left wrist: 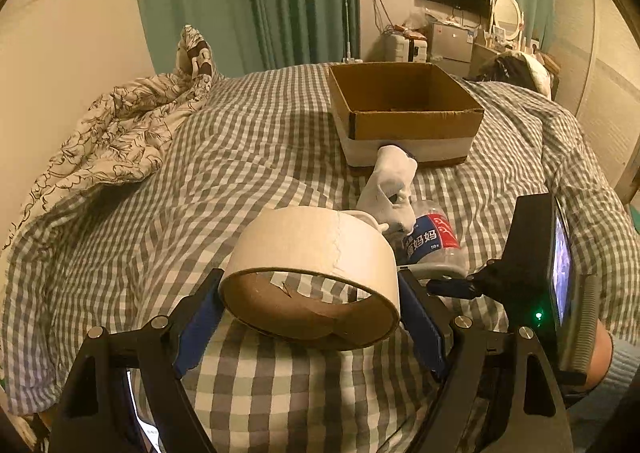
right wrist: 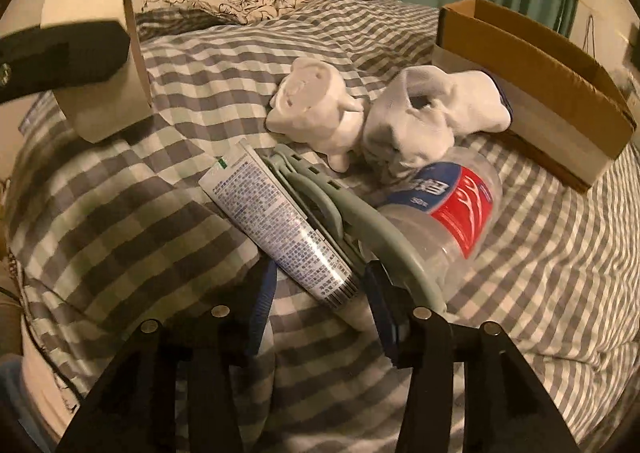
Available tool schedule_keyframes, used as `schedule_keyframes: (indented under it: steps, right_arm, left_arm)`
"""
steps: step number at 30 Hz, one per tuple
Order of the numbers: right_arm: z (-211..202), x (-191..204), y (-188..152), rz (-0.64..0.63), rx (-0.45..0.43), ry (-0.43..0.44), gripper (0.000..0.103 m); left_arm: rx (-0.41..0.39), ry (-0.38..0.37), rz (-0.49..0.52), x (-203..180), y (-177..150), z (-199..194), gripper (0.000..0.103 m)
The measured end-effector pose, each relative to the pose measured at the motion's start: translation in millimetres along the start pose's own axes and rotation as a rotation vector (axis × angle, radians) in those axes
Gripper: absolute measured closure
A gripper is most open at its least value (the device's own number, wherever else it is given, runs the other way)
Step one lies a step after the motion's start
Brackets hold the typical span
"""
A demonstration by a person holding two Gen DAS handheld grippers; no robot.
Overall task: Organize objects
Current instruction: 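Grasp the white toothpaste tube with the right tool while the left tool holds the tape, then carry tape and toothpaste over the box and open both tools to release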
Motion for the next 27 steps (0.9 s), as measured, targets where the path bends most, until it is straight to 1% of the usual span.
schedule_keyframes:
  steps: [2,4,6,10,12,15,18,19,21,24,27]
  right_arm:
    - [0,-2,-1,0.012,-0.006,-0.002,0.065]
    - [-3,-5,-2,0.026,-0.017,0.001,0.075]
    - [-10,-7,-4,0.034,-0.032,-0.002,0.079]
    - [-35,-11,-7,0.053,-0.089,-0.012,0.081]
    - [-54,-15,-3,0.063,-0.128,-0.02,0.081]
    - [-86,-34,9,0.081,-0.195,-0.047,0.081]
    - [-113,-58,25,0.088,-0.247,-0.091,0.081]
    - [-118,-66,33,0.091,-0.262,-0.111,0.081]
    - [-135,-92,50,0.104,-0.288,-0.158,0.081]
    - [-157,-132,73,0.13,-0.321,-0.218,0.081]
    - [-165,-168,93,0.155,-0.329,-0.249,0.081]
  left_arm:
    - [-0.001,0.0,-0.003,0,0,-1,0.018]
    - [-0.003,0.002,-0.004,-1,1,-2,0.018]
    - [-0.004,0.002,-0.007,-3,2,-4,0.018]
    - [-0.014,-0.012,-0.012,-10,7,-10,0.018]
    - [-0.023,-0.025,-0.009,-17,12,-12,0.018]
    - [-0.038,-0.058,-0.002,-30,27,-13,0.018]
    - [-0.062,-0.1,0.006,-47,52,-13,0.018]
    - [-0.082,-0.114,0.017,-55,66,-12,0.018]
    - [-0.109,-0.118,0.032,-66,87,-9,0.018]
    - [-0.148,-0.142,0.038,-84,126,3,0.018]
    - [-0.165,-0.151,0.024,-99,166,29,0.018]
Point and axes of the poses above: each gripper's, at about its wrist camera, not at the fingertips, and z roughly the way its jaws point, x to its left, y to its top, the point moved 4 cm from there along z, roughly the way its jaws point, and after that the axes turned 9 degrees about -z, right-handed, at the moved point
